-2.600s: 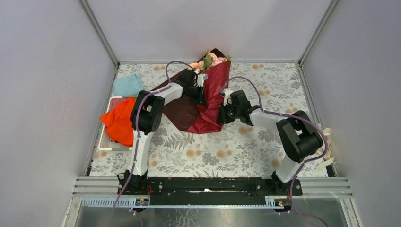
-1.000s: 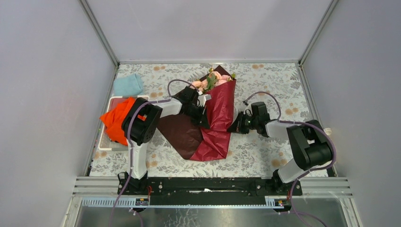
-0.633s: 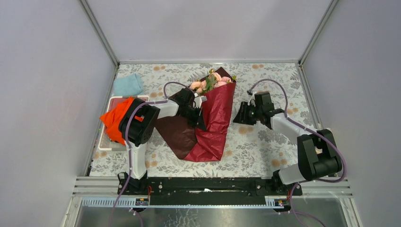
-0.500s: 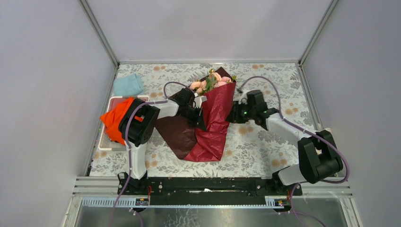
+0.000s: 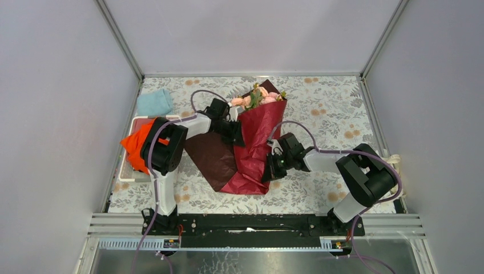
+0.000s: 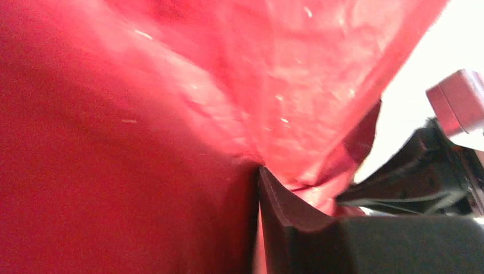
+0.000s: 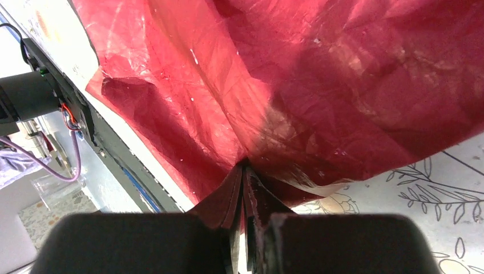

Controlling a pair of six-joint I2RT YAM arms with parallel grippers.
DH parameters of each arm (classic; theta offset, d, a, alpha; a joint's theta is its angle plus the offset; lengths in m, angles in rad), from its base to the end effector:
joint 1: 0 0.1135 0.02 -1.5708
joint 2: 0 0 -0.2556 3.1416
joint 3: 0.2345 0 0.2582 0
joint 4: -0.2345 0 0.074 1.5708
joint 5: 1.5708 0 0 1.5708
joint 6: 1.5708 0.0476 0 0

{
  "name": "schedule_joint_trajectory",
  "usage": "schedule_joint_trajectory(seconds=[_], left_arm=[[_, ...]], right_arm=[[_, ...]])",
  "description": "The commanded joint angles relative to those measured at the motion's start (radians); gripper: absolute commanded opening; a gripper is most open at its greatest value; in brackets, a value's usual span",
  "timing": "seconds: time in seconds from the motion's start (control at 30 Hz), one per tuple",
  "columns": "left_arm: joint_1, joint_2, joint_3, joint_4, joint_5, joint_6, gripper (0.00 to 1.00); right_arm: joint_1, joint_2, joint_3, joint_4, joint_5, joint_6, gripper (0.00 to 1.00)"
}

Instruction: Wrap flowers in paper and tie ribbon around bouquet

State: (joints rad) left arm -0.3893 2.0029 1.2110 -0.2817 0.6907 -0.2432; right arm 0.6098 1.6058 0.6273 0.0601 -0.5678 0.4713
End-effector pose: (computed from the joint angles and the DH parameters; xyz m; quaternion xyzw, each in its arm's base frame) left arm 0.3576 -0.1795 0.1117 0.1496 0.9035 -0.3839 0.1180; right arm 0.2216 0.1860 0.1034 -0.1525 0.9010 0.3858 0.1272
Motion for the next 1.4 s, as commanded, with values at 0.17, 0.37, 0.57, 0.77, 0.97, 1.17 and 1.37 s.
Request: schedule_joint_trajectory(seconds=[0.17, 0.37, 0.57, 0.77, 0.97, 1.17, 1.37], left_arm=[[0.042, -0.216, 0.125, -0.174, -0.271, 0.230, 0.49], [-0.107, -0.353, 0.096, -0.365, -0.123, 0.482, 0.25], [-0.245, -0.362, 0.018, -0.384, -0.022, 0.533, 0.14], [-0.248, -0.445, 0.074, -0.472, 0.191, 0.623, 0.21], [-0.311, -0.424, -0.132, -0.121, -0.098, 0.493, 0.13], [-0.370, -0.334, -0.226, 0.126, -0.240, 0.538, 0.11], [-0.448, -0.380, -0.356, 0.086, -0.248, 0.706, 0.12]], right_arm=[[0.001, -0.012, 0.046, -0.097, 0.098, -0.042, 0.10], [0.001, -0.006, 0.047, -0.070, 0.062, 0.003, 0.11], [0.001, 0.015, 0.057, -0.037, 0.046, 0.052, 0.11], [0.001, 0.025, 0.070, -0.045, 0.068, 0.075, 0.11], [0.001, 0.029, 0.057, -0.016, 0.055, 0.101, 0.11], [0.000, 0.031, 0.051, 0.001, 0.054, 0.121, 0.11], [-0.006, 0.021, 0.036, -0.003, 0.061, 0.113, 0.11]])
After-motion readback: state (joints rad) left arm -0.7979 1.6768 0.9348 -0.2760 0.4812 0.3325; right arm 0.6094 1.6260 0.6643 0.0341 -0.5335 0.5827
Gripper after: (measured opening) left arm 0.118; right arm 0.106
